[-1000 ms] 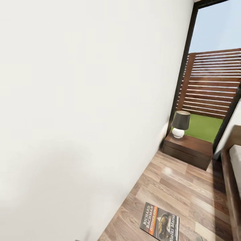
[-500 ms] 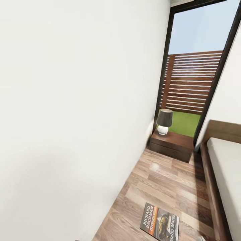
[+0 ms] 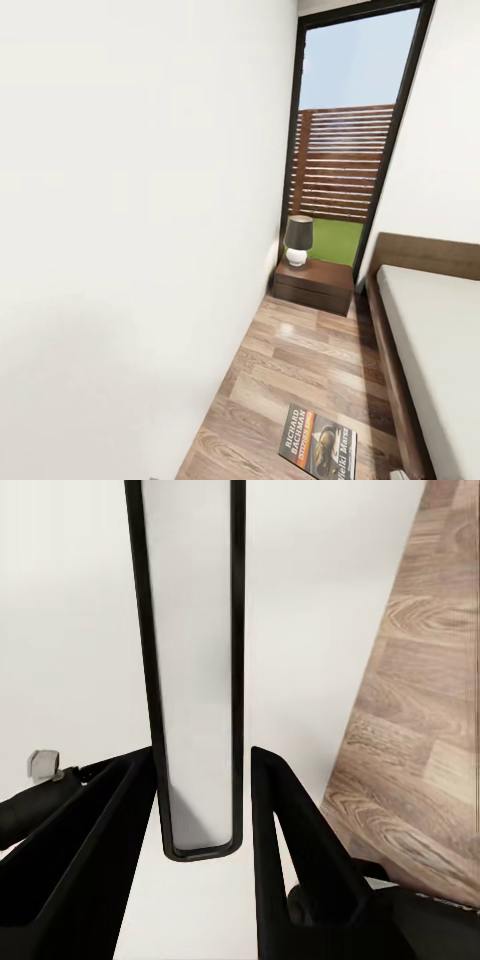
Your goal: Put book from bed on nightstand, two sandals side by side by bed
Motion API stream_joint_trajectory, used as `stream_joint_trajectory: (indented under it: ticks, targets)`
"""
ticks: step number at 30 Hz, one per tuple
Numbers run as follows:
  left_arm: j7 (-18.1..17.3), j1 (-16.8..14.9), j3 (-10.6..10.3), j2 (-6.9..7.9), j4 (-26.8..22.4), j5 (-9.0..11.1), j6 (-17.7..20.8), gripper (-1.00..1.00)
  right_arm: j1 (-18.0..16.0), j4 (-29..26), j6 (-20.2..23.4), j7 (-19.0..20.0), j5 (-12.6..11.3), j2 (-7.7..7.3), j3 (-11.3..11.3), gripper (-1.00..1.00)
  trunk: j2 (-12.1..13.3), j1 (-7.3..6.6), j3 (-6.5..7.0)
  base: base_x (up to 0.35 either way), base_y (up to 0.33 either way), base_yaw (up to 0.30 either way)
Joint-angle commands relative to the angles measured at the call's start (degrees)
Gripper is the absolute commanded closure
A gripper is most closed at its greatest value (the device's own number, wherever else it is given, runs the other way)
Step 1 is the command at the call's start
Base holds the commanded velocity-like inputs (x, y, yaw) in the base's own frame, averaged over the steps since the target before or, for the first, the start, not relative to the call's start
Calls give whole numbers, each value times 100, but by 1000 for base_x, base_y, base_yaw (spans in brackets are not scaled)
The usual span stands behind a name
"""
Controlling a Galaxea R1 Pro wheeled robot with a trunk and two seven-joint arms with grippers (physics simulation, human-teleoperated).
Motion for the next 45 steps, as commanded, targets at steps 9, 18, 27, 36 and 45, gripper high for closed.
stream_joint_trajectory:
  ticks: [9, 18, 27, 36, 45]
  targets:
    - [-21, -3, -48, 3, 8, 59, -17, -100, -12, 18, 58, 23, -57, 0, 6, 100, -11, 3, -10, 1, 0, -282]
    - [-21, -3, -49, 0, 10, 59, -17, -100, -12, 18, 58, 23, -57, -4, 6, 100, -11, 3, -10, 13, 0, -282]
    - [-23, -3, -49, -3, 11, 59, -17, -100, -12, 18, 58, 23, -57, 1, 6, 100, -11, 3, -10, 200, 0, -282]
    - [-23, -3, -49, -1, 9, 59, -17, -100, -12, 18, 58, 23, -57, -1, 6, 100, -11, 3, -10, 11, 0, -282]
    - [-22, -3, -49, -4, 6, 59, -17, -100, -12, 18, 58, 23, -57, 2, 6, 100, -11, 3, -10, 0, 0, -282]
